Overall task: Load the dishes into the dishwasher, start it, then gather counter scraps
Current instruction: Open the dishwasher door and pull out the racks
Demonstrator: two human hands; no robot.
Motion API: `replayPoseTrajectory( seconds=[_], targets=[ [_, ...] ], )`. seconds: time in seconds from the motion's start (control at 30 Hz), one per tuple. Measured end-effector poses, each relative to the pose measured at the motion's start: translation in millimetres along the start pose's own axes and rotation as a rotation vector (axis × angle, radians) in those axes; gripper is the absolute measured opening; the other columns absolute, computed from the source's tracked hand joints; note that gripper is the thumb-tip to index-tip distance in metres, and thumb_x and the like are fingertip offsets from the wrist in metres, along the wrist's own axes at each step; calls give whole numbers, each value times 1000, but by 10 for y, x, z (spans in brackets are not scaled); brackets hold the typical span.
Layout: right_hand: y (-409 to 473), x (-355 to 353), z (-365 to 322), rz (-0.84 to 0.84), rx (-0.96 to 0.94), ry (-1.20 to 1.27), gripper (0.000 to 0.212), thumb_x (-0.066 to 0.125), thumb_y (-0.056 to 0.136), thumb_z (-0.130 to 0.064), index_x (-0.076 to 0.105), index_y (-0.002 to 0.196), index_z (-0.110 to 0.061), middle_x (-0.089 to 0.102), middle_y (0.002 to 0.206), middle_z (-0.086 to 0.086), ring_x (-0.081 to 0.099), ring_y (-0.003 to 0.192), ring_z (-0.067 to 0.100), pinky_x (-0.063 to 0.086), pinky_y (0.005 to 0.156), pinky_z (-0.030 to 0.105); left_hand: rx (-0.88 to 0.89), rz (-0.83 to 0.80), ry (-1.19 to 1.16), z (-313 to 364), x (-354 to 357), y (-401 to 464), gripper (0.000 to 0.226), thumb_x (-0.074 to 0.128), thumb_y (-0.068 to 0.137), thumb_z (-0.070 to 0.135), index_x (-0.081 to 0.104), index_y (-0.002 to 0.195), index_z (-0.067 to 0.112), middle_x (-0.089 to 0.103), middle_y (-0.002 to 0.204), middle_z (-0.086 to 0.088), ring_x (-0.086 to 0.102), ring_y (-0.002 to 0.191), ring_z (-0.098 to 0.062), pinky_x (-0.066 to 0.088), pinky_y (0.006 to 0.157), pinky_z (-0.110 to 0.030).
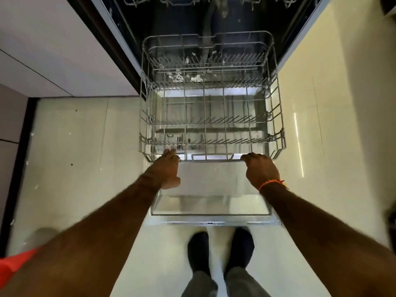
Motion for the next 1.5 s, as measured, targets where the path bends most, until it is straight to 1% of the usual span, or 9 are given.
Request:
replayPoseTrajectory(
  seconds=[0.3,0.67,0.73,0.8,0.9,1.07,1.23,1.4,1.5],
  targets=[
    [-726,428,-87,-52,34,37,50,53,75,0,65,122,-14,66,119,8,62,111,33,46,99,45,42,-30,44,8,565,-440,94,66,81,60,33,154,9,11,169,-10,7,156,-26,25,123,-46],
    [-1095,530,-182,-146,17,38,50,52,85,-9,55,134,-18,58,133,3,52,125,26,36,111,43,59,-23,32,48,830,-725,88,63,89,59,32,155,9,13,169,-9,6,156,-27,25,123,-45],
    [-1076,499,-195,-159,27,45,46,51,86,-11,57,131,-18,60,129,3,54,122,26,36,110,42,60,-19,25,72,809,-740,83,62,90,57,35,154,12,19,167,-8,12,155,-27,29,120,-45],
    [-1044,443,-214,-165,19,43,45,50,87,-16,58,131,-18,61,130,4,55,122,26,38,109,43,62,22,21,95,739,-755,73,59,91,54,40,151,16,36,159,-7,30,148,-25,38,114,-43],
    [-893,254,-248,-122,7,83,47,52,88,-19,55,135,-17,58,136,6,52,127,28,39,110,46,73,145,12,144,510,-727,67,56,95,50,39,149,14,44,154,-9,41,141,-27,42,110,-43],
    [-502,-323,-296,-24,-19,75,54,55,86,-18,50,140,-17,48,147,8,47,132,31,39,108,49,122,207,77,232,-37,-648,83,47,99,55,10,162,13,7,170,-8,6,156,-26,15,126,-45],
    [121,-1300,-255,155,-11,116,76,59,87,-15,25,155,-23,12,165,10,22,148,37,36,112,56,154,408,197,253,-952,-512,78,41,101,55,12,161,15,-3,170,-13,-8,156,-31,-3,125,-49],
    [963,-2430,-144,488,-10,22,82,57,88,-14,16,158,-17,9,166,13,13,151,40,24,120,57,131,692,300,153,-2150,-260,76,42,99,54,15,160,16,-7,168,-16,-12,155,-35,5,125,-58],
    [1419,-2998,-74,600,-42,-45,77,55,90,-6,19,158,-15,13,166,14,13,151,41,18,120,61,125,779,289,108,-2766,-48,75,40,103,44,5,161,13,-6,169,-16,-11,155,-35,3,125,-56]
  ],
)
Point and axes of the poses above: each hand's wrist, its own y-axis towards the middle knuckle, its own x-axis out of the palm, z = x × y, the point moved 1 cm from there along y, towards the middle knuckle
